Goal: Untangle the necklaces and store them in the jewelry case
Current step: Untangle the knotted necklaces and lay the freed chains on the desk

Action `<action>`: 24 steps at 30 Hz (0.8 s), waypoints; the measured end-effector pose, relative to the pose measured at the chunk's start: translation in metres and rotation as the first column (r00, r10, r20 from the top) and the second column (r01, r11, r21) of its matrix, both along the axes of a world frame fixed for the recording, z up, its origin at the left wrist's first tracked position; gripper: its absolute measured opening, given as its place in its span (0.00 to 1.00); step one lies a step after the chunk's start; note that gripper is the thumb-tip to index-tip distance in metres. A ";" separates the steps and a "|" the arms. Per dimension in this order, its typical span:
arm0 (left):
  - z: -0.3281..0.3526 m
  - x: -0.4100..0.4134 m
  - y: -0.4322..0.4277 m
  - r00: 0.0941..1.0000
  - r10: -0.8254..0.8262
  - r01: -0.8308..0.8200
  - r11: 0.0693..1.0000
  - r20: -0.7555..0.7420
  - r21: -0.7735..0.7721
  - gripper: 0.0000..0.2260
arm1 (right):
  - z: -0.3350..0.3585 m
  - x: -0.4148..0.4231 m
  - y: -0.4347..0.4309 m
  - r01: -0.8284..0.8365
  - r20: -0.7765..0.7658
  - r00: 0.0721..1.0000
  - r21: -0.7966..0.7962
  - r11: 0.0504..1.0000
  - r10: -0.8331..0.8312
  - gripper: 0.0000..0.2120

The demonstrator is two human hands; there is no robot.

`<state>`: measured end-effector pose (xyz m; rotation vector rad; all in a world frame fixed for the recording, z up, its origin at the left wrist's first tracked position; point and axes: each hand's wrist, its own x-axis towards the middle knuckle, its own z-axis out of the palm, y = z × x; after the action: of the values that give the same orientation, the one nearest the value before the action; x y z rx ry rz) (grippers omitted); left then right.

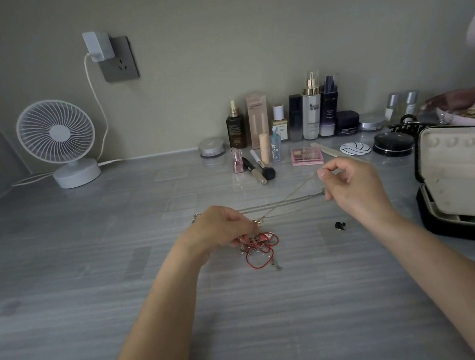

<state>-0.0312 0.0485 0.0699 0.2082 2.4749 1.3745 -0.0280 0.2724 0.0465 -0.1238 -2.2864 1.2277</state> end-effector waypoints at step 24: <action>-0.012 -0.012 -0.004 1.000 -0.017 0.015 0.986 -0.010 -0.164 0.09 | 0.018 0.012 -0.015 -0.228 0.200 0.921 -0.415 0.881 0.333 0.09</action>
<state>-0.0433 0.0442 0.0579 0.1990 2.5741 1.1585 -0.0161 0.2573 0.0643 -0.1014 -2.3121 1.9150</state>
